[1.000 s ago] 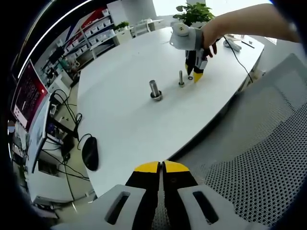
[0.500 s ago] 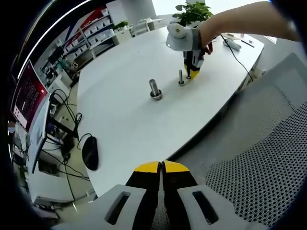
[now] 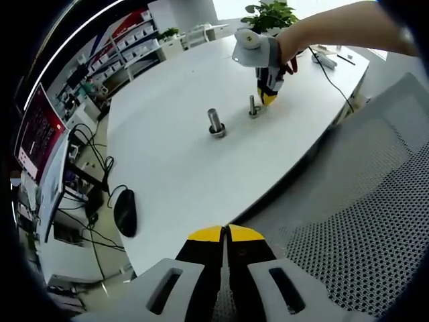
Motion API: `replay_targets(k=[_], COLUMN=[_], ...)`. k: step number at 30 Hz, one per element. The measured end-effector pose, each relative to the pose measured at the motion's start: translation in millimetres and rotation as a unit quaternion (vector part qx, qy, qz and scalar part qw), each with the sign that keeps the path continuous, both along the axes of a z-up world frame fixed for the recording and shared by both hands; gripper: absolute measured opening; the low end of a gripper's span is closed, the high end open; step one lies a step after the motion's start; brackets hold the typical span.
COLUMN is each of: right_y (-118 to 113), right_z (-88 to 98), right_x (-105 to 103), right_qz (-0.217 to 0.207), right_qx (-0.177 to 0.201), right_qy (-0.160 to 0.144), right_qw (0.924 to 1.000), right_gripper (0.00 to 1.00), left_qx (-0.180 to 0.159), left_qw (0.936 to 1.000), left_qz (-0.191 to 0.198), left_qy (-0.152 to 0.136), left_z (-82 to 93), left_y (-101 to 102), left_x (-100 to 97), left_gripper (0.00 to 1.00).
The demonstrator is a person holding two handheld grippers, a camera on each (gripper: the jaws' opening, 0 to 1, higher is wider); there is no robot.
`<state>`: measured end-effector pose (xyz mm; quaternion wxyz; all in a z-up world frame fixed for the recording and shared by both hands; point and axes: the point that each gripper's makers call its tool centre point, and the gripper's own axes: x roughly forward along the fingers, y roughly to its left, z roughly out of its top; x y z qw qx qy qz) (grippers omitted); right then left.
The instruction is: Place the washer onto the threaded stud by aligning its center hole with the stud, sliding it down to the base, and recovering from edge contact or off-axis alignment until the washer reaches the visible bottom stop.
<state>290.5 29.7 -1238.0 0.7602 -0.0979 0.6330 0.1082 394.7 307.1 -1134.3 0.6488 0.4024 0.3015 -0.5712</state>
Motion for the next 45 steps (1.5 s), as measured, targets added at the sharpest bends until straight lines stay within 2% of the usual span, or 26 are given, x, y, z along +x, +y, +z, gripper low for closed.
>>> replay_targets(k=[4,8,15,19,32,37,39,45], right_y=[7,5,9,3,14,18,10,12], right_z=[0.0,-1.4,-0.8,-6.4,-1.8,2.9,-5.2,-3.9], right_x=[7,13,19,25,20,18,24,23], right_qz=[-0.036,-0.025,-0.008,0.005,0.046,0.043,0.042,0.045], right_qx=[0.036,0.018,0.015,0.012,-0.013,-0.011,-0.01,-0.011], right_qy=[-0.038,-0.047,-0.038,-0.027,0.013,0.011,0.009,0.006], right_qw=[0.998,0.9984,0.9991,0.9996,0.9988,0.999,0.999,0.9989], right_gripper=[0.21,0.2,0.21,0.21,0.19,0.18,0.17,0.15], left_qx=[0.001,0.004,0.002,0.003,0.003,0.002,0.002,0.001], left_qw=[1.0,1.0,1.0,1.0,1.0,1.0,1.0,1.0], left_qz=[-0.001,-0.002,0.0,0.001,0.003,0.002,0.002,0.002], left_qy=[0.0,0.001,0.0,-0.001,-0.002,-0.002,-0.002,-0.002], left_z=[0.3,-0.1,0.2,0.0,0.6,0.8,0.9,1.2], left_y=[0,1,1,1,1,1,1,0], left_x=[-0.7,-1.4,-0.7,-0.5,-0.5,-0.7,-0.8,-0.8], left_gripper=[0.0,0.0,0.0,0.0,0.0,0.0,0.0,0.0])
